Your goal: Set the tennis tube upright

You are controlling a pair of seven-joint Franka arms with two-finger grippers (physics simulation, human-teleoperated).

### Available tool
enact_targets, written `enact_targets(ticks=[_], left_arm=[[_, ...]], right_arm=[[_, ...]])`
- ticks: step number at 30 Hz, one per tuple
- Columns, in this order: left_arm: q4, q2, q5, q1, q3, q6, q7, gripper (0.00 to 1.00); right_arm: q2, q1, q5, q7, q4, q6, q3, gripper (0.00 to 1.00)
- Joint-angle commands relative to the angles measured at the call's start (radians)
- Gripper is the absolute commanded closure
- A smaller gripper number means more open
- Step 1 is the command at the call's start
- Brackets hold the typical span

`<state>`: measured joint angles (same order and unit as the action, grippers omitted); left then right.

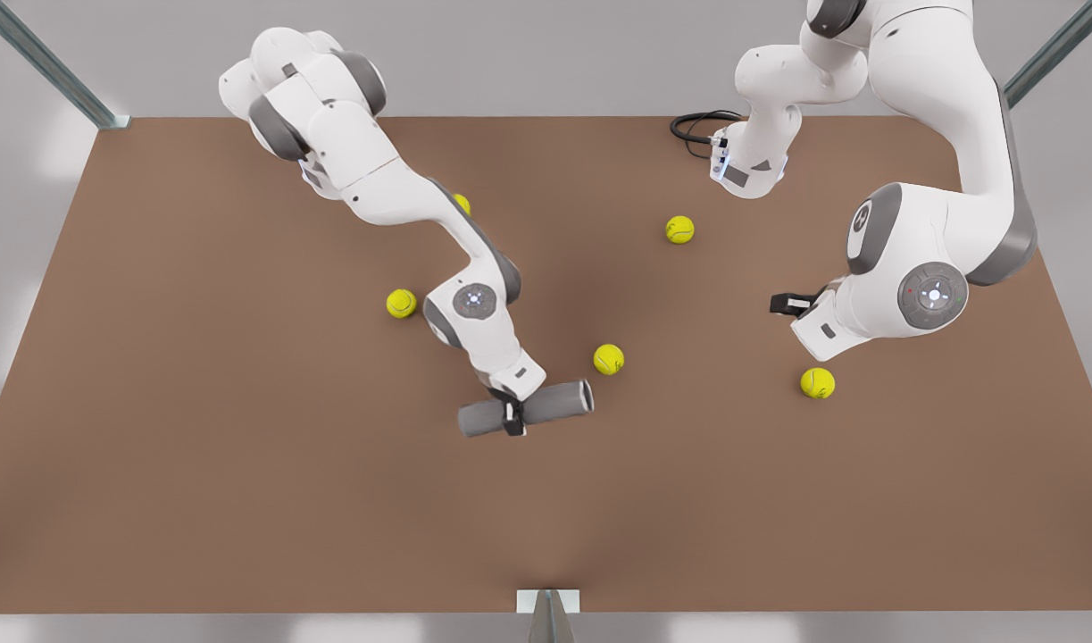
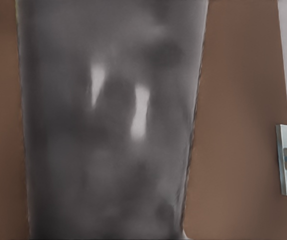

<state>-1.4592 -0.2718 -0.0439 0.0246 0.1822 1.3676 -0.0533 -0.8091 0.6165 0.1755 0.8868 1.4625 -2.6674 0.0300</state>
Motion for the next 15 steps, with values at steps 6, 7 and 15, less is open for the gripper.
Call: enact_targets(ticks=[6, 7, 15], left_arm=[[-0.003, -0.010, 0.001, 0.000, -0.004, -0.007, 0.000, 0.00], [-0.003, -0.010, 0.001, 0.000, -0.004, -0.007, 0.000, 0.00], [-0.004, -0.014, 0.001, 0.000, -0.004, -0.007, 0.000, 0.00]], right_arm=[[-0.068, -0.001, 0.004, 0.083, -0.033, -0.020, -0.005, 0.27], [-0.073, -0.001, 0.004, 0.083, -0.033, -0.020, -0.005, 0.27], [-0.151, 0.016, 0.006, 0.081, -0.120, -0.019, -0.008, 0.26]])
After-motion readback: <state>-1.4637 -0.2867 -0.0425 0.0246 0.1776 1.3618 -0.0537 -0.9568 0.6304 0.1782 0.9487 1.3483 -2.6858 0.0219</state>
